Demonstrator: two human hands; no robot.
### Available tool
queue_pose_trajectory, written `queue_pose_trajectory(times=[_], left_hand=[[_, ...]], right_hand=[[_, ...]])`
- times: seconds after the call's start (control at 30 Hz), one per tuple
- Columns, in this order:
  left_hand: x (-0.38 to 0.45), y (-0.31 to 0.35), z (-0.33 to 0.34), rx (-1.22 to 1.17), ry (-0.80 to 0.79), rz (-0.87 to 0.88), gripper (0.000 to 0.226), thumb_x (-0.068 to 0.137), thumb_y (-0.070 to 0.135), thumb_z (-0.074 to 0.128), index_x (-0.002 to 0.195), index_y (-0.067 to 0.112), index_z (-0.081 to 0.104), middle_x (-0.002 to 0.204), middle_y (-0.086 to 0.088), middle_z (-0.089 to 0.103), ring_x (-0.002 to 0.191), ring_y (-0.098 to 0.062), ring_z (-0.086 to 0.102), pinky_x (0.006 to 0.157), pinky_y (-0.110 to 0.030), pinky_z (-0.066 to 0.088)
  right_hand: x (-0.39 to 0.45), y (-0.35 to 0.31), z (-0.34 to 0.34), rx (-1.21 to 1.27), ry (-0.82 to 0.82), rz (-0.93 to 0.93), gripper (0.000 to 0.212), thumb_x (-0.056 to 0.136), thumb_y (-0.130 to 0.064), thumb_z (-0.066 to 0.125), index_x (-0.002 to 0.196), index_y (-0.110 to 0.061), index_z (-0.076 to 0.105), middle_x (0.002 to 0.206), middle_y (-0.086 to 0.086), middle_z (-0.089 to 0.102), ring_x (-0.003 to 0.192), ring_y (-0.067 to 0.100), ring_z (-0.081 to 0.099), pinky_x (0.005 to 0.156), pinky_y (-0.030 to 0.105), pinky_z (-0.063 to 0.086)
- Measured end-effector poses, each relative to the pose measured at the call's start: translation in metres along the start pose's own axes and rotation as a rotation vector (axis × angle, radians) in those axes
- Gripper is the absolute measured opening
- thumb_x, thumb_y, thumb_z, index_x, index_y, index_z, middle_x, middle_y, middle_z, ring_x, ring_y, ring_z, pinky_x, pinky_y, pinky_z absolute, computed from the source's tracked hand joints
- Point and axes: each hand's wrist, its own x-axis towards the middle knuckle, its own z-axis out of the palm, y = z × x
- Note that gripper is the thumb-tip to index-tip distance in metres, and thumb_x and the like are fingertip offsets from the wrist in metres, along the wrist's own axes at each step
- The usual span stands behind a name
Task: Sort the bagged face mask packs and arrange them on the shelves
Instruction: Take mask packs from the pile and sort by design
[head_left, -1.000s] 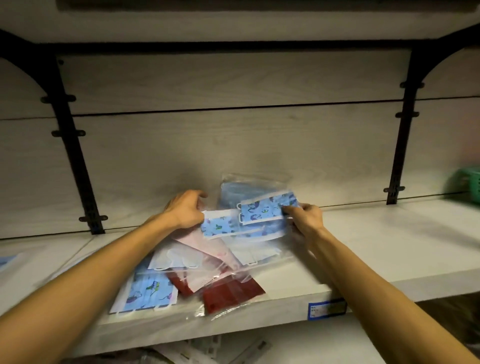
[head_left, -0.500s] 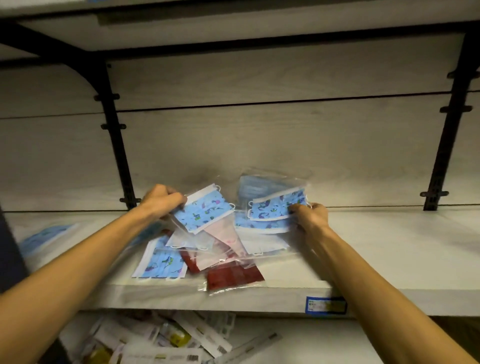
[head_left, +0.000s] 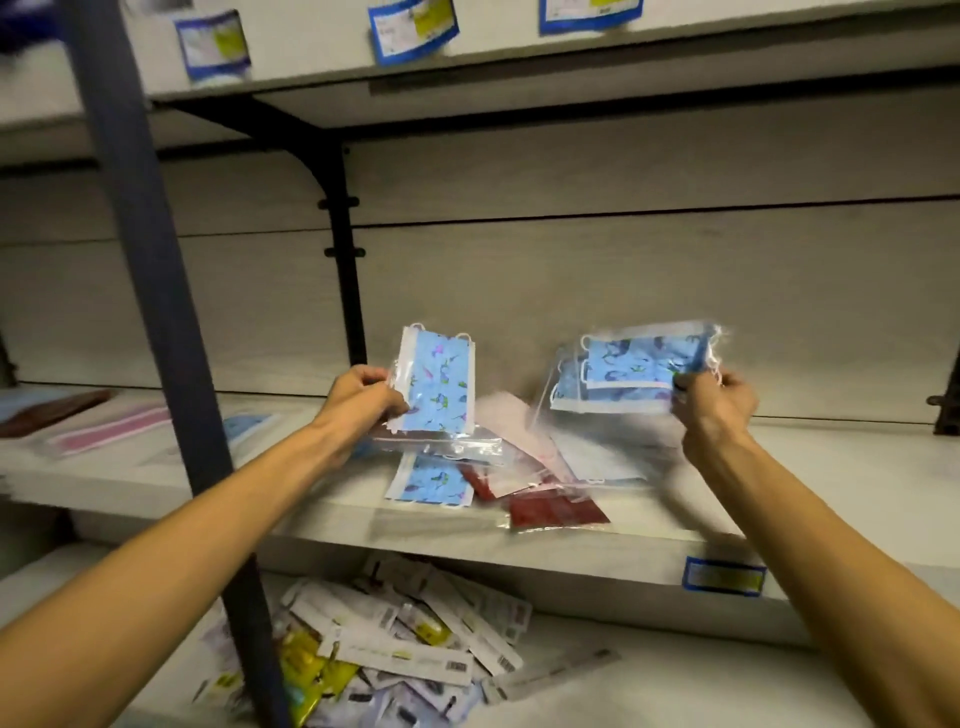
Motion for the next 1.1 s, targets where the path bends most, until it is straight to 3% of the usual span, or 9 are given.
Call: queue_pose_trajectory(times=[0.1, 0.2, 0.33, 0.47, 0.6, 0.7, 0.9, 1.03, 1.1], left_hand=[[-0.015, -0.002, -0.026, 0.018, -0.052, 0.025, 0.032, 0.082, -0.011, 0.062, 0.107, 0.009, 0.062, 0.107, -0.017, 0.071, 0.092, -0.031, 0.068, 0.067, -0.032, 0.053], [-0.031, -0.007, -0.055, 0.06, -0.098, 0.058, 0.028, 0.083, -0.009, 0.06, 0.105, 0.007, 0.063, 0.096, -0.016, 0.07, 0.076, -0.025, 0.059, 0.058, -0.03, 0.045], [-0.054, -0.018, -0.1, 0.076, -0.101, 0.089, 0.019, 0.082, -0.006, 0.059, 0.094, 0.007, 0.064, 0.072, -0.008, 0.064, 0.047, -0.008, 0.051, 0.042, -0.019, 0.039], [-0.073, -0.032, -0.153, 0.068, -0.107, 0.128, 0.01, 0.085, -0.002, 0.061, 0.084, 0.008, 0.06, 0.075, -0.014, 0.063, 0.059, -0.02, 0.059, 0.048, -0.024, 0.042], [-0.093, -0.053, -0.208, 0.088, -0.082, 0.137, 0.016, 0.088, -0.003, 0.06, 0.08, 0.01, 0.055, 0.066, -0.003, 0.065, 0.057, -0.015, 0.062, 0.043, -0.021, 0.041], [-0.102, -0.071, -0.25, 0.133, -0.067, 0.089, 0.01, 0.088, 0.0, 0.061, 0.084, 0.009, 0.058, 0.073, -0.009, 0.062, 0.058, -0.018, 0.055, 0.042, -0.02, 0.039], [-0.098, -0.107, -0.33, 0.133, -0.06, -0.09, 0.016, 0.091, 0.002, 0.057, 0.101, 0.01, 0.066, 0.086, -0.006, 0.069, 0.071, -0.015, 0.065, 0.049, -0.022, 0.051], [-0.08, -0.123, -0.366, 0.064, -0.095, -0.181, 0.029, 0.092, -0.001, 0.052, 0.118, 0.009, 0.06, 0.083, -0.003, 0.074, 0.068, -0.017, 0.074, 0.058, -0.033, 0.061], [-0.066, -0.129, -0.381, 0.037, -0.099, -0.199, 0.034, 0.091, -0.004, 0.051, 0.123, 0.008, 0.058, 0.1, -0.01, 0.075, 0.083, -0.026, 0.076, 0.066, -0.038, 0.064]], right_hand=[[-0.029, -0.023, 0.016, 0.113, -0.033, -0.008, 0.027, 0.086, 0.011, 0.054, 0.084, -0.016, 0.052, 0.069, 0.002, 0.047, 0.038, 0.004, 0.043, 0.032, 0.015, 0.031], [-0.066, -0.036, 0.029, 0.196, -0.088, 0.002, 0.027, 0.086, 0.009, 0.055, 0.081, -0.017, 0.054, 0.07, 0.002, 0.05, 0.034, 0.001, 0.045, 0.035, 0.015, 0.034], [-0.126, -0.043, 0.05, 0.311, -0.126, 0.068, 0.031, 0.086, 0.01, 0.057, 0.113, -0.005, 0.062, 0.093, 0.012, 0.064, 0.073, 0.023, 0.063, 0.063, 0.031, 0.055], [-0.193, -0.037, 0.067, 0.263, -0.203, 0.148, 0.048, 0.089, 0.005, 0.055, 0.136, 0.003, 0.054, 0.102, 0.015, 0.064, 0.083, 0.025, 0.061, 0.063, 0.031, 0.048], [-0.256, -0.01, 0.085, 0.245, -0.299, 0.218, 0.047, 0.089, 0.006, 0.052, 0.135, 0.004, 0.054, 0.128, 0.021, 0.065, 0.113, 0.036, 0.065, 0.102, 0.05, 0.05], [-0.303, 0.017, 0.105, 0.146, -0.287, 0.239, 0.032, 0.088, 0.005, 0.056, 0.12, 0.003, 0.06, 0.1, 0.019, 0.065, 0.082, 0.029, 0.064, 0.079, 0.043, 0.054], [-0.37, 0.079, 0.151, 0.056, -0.297, 0.262, 0.017, 0.088, 0.005, 0.061, 0.102, -0.003, 0.055, 0.08, 0.011, 0.056, 0.054, 0.012, 0.047, 0.039, 0.019, 0.038], [-0.404, 0.113, 0.199, 0.077, -0.229, 0.204, 0.024, 0.087, 0.009, 0.06, 0.109, -0.001, 0.059, 0.09, 0.009, 0.063, 0.067, 0.015, 0.059, 0.054, 0.026, 0.057], [-0.419, 0.128, 0.226, 0.09, -0.198, 0.16, 0.027, 0.086, 0.012, 0.058, 0.106, -0.006, 0.06, 0.086, 0.008, 0.063, 0.068, 0.02, 0.06, 0.059, 0.031, 0.057]])
